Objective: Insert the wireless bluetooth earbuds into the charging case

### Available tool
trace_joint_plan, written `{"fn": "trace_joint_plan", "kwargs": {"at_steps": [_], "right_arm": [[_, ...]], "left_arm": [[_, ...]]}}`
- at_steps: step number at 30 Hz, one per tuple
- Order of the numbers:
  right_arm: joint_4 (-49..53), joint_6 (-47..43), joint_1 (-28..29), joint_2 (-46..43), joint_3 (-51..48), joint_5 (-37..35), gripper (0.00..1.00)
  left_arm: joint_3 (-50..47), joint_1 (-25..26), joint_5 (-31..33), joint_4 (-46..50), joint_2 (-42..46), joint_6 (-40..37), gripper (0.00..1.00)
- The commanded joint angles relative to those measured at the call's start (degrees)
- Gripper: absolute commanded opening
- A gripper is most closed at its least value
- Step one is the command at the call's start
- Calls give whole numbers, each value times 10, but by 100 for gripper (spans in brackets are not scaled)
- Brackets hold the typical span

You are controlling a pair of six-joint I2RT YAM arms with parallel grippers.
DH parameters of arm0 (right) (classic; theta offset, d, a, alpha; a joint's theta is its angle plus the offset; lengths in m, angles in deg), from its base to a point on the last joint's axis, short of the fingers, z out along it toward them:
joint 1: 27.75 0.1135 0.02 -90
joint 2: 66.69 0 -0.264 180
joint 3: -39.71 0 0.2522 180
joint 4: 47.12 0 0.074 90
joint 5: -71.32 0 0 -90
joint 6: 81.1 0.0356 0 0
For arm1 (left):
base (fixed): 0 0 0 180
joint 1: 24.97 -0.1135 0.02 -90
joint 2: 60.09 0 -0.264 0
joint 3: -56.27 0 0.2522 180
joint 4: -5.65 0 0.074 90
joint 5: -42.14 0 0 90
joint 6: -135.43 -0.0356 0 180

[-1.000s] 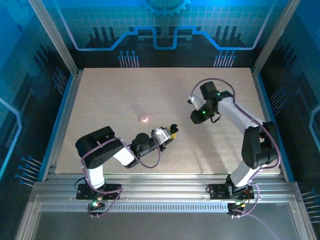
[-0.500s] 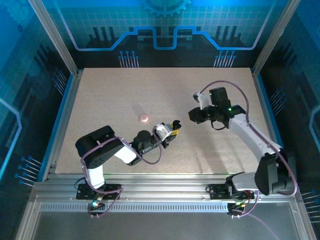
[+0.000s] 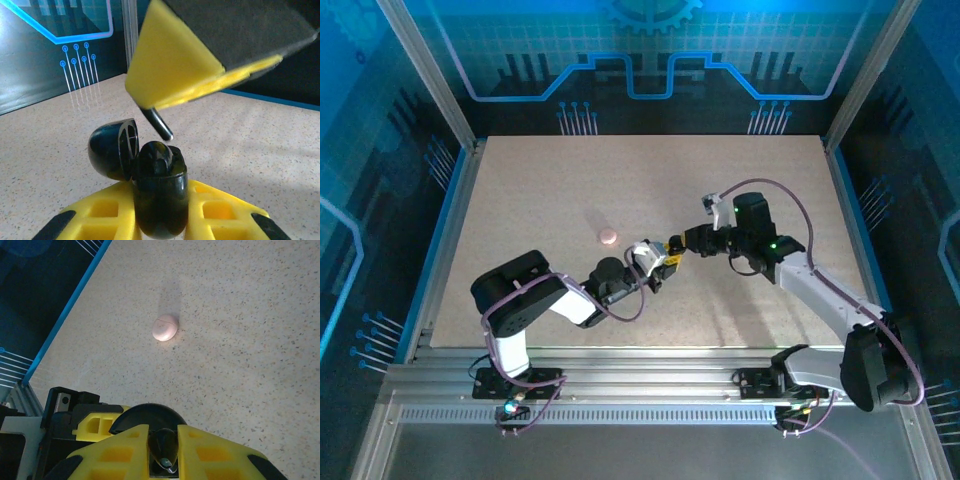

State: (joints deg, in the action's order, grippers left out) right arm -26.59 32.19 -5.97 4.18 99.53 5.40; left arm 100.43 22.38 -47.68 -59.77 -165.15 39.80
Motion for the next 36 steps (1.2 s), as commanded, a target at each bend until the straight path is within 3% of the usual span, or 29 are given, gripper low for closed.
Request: {"fn": "trace_joint_plan", "kwargs": {"at_steps": [1,21,36], "right_arm": [[-49,33,15,-12,-11,-2,20],[-69,49,22,-61,-57,-38,19],[-156,99,22,-85,-84,-74,20]], "left_arm": [[16,-4,-9,-12,-7,27,13],[26,-4,-2,-12,21,44,13],[32,-4,-15,-12,27,55,13]]}}
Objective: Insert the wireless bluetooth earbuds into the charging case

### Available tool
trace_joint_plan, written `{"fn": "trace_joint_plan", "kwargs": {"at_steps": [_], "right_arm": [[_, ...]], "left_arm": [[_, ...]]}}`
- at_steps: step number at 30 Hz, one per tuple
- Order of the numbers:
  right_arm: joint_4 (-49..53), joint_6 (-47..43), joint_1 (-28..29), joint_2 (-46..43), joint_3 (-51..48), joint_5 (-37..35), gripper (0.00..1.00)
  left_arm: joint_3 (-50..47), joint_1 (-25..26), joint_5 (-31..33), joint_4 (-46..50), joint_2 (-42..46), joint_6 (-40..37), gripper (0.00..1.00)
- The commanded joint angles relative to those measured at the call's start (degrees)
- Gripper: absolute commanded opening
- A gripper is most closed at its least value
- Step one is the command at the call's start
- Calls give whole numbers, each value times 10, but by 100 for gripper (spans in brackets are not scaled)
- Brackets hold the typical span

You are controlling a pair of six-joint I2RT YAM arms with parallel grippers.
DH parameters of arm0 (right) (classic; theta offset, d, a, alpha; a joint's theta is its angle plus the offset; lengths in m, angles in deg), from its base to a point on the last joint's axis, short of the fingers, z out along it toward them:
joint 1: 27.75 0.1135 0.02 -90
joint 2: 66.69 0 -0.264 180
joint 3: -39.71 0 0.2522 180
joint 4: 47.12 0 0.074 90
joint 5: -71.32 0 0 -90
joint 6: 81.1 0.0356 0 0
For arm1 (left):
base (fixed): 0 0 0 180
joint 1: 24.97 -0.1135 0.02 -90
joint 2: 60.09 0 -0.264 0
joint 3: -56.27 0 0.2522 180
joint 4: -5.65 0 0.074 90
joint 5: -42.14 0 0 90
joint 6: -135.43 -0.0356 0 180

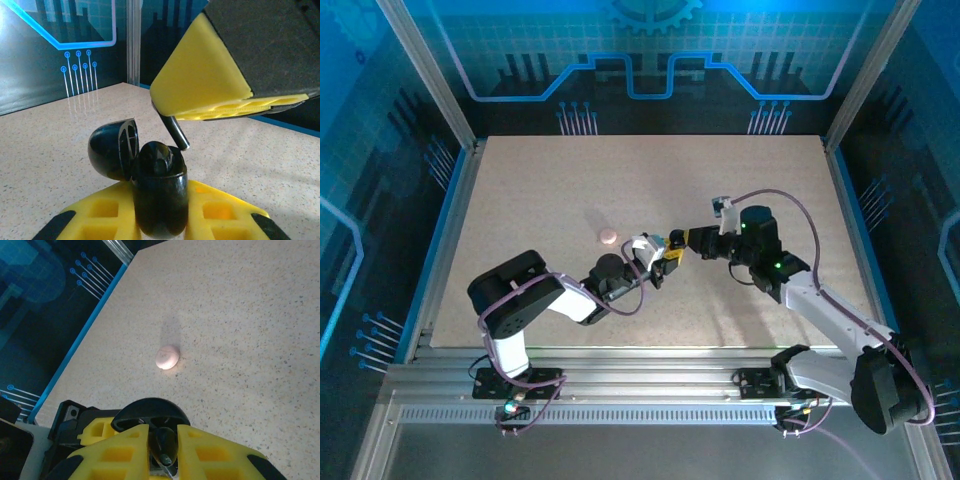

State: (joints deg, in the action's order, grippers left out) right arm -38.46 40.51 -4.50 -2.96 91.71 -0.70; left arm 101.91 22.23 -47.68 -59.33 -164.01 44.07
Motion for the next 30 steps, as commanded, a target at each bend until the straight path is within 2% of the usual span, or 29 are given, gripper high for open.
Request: {"fn": "trace_joint_plan", "kwargs": {"at_steps": [1,30], "right_arm": [[-40,18,7,-15,-5,-13,20],[-58,33,30,-14,-14,-31,20]], "left_arm": [[17,-3,-15,-16,16,12,13],[28,-9,-6,-17,36,29,13]]}}
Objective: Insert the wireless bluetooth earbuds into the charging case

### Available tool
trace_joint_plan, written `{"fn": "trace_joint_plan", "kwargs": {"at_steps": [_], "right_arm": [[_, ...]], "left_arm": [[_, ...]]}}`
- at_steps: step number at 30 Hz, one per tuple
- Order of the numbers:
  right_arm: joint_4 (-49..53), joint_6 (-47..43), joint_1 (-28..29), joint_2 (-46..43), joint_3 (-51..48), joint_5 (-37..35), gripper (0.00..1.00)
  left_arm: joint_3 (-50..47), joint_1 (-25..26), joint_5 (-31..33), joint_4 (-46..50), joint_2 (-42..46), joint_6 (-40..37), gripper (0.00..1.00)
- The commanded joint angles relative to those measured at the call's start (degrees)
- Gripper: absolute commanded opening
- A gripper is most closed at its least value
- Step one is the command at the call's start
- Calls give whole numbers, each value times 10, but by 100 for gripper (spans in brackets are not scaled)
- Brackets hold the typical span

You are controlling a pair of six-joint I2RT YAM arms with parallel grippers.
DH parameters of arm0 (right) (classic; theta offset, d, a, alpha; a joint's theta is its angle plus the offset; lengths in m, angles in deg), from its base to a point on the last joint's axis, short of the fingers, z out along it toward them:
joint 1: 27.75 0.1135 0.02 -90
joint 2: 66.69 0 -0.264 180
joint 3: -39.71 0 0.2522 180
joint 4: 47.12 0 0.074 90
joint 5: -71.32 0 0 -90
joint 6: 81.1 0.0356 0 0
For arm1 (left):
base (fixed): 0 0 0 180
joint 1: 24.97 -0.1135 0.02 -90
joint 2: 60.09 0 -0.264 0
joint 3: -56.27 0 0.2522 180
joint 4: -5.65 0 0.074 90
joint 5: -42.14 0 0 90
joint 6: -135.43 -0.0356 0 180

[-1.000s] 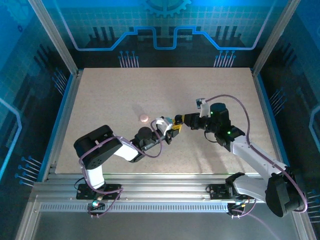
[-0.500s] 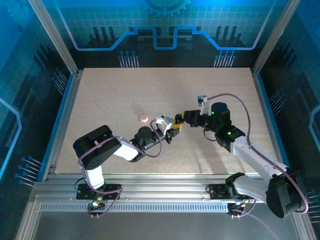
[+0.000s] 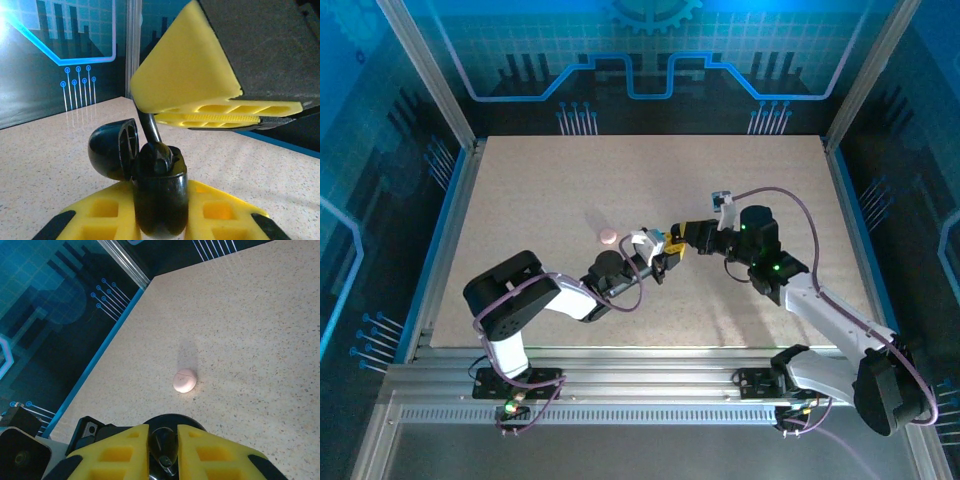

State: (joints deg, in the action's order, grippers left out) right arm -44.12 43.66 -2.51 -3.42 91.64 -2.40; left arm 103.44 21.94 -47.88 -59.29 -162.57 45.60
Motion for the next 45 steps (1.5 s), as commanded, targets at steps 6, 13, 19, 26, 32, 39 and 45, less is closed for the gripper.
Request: {"fn": "trace_joint_plan", "kwargs": {"at_steps": [6,13,19,26,32,39,45], "right_arm": [[4,1,10,-19,-19,-23,20],[-5,8,10,-18,-27,-19,20],[-3,10,10,-22,-32,-17,22],[-6,12,10,-20,-34,-12,24],[-7,13,10,-14,-25,-13,35],[5,3,7,-34,-13,-9,49],[20,-24,-11,-66,-12,21,57]], "left_arm": [[10,-9,-4,-17,26,15,13],[8,-11,-4,-17,37,13,13],[6,-14,-5,-17,44,9,13],[6,-16,-11,-16,45,8,13],[5,-16,-26,-16,45,8,13],[-4,-16,-25,-17,45,-2,13],[-17,-16,-30,-16,47,-18,13]]}}
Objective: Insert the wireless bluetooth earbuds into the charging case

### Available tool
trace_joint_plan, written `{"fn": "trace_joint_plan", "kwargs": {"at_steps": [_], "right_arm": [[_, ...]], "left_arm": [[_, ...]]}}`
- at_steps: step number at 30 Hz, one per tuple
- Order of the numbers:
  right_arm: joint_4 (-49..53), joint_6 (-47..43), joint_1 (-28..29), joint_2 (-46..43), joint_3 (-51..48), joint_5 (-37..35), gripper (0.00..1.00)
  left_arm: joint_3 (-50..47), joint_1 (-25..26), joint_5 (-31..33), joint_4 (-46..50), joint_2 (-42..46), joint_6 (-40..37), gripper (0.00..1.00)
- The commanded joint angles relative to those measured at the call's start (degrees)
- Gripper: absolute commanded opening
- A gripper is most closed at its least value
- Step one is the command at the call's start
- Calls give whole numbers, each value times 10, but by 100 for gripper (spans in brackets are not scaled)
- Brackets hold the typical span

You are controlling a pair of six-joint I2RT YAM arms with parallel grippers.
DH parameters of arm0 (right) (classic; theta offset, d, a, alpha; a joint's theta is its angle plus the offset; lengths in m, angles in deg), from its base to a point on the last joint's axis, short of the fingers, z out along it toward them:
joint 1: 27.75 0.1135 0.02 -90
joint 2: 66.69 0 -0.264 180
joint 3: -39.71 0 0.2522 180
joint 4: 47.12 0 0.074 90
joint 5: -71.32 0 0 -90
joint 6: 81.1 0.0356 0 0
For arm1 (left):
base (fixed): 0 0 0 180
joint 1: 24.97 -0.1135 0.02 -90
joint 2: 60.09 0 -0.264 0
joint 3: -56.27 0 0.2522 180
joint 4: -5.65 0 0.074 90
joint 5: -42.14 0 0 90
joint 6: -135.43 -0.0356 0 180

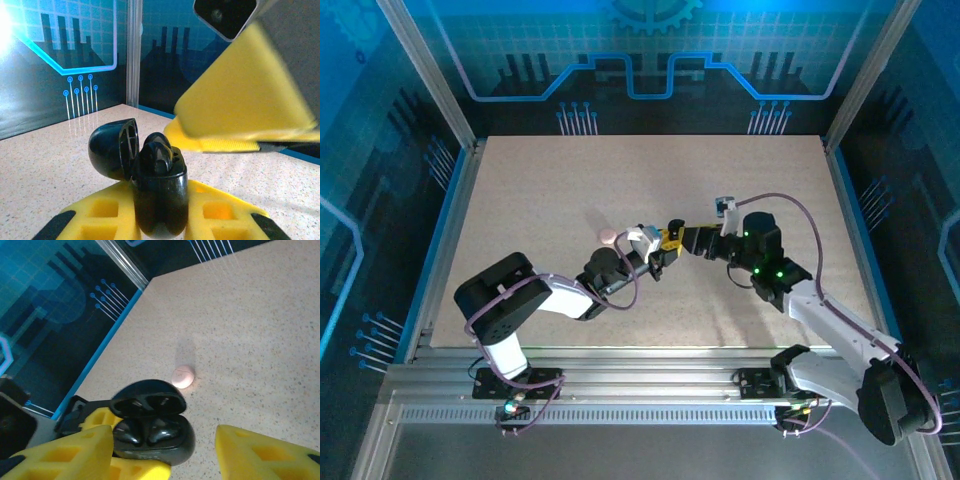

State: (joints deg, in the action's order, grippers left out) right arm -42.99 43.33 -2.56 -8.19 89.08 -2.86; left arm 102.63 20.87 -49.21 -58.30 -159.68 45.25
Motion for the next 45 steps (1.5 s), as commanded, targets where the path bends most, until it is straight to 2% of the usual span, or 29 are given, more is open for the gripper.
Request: {"fn": "trace_joint_plan", "kwargs": {"at_steps": [1,6,12,16,22,30,45], "right_arm": [[11,-23,-18,-21,15,36,58],[50,-50,-54,-26,30,115,60],[102,-87,-87,-41,39,158,60],[109,-133,-109,-59,38,206,63],[72,-143,-129,-66,23,272,70],[49,-125,-129,-6,48,396,73],[106,-182,-99,68,104,442,72]], "left_arm": [[-11,-5,-19,-26,19,-17,13],[-25,-6,-37,-26,26,-30,13],[-34,-7,-74,-27,37,-42,13],[-37,-10,-111,-27,40,-46,14],[-39,-19,-172,-26,56,-33,14],[-39,-21,-214,-26,66,-26,15],[-21,-21,-253,-26,70,-8,15]]}}
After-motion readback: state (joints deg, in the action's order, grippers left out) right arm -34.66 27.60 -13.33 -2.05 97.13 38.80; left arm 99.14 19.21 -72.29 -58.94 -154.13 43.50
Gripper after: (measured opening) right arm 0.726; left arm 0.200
